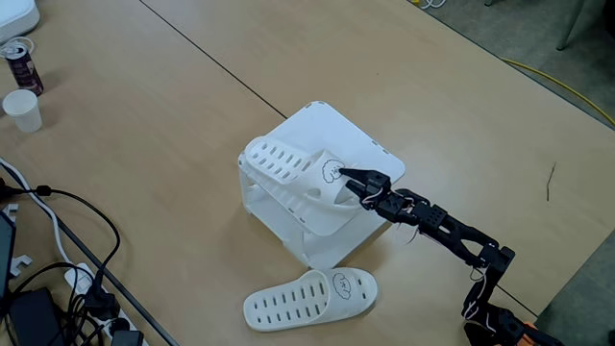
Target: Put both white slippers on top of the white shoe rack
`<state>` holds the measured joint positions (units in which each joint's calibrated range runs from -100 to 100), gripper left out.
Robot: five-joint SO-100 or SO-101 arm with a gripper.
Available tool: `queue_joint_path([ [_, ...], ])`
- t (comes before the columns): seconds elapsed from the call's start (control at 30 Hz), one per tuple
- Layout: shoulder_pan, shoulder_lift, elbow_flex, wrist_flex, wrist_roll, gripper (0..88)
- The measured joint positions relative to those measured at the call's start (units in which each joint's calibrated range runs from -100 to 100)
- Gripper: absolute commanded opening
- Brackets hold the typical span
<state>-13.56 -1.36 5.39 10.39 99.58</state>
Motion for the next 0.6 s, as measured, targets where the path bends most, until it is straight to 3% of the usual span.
queue_joint_path([
  [0.6, -0.90, 4.21, -2.88, 0.00, 0.00, 0.8],
])
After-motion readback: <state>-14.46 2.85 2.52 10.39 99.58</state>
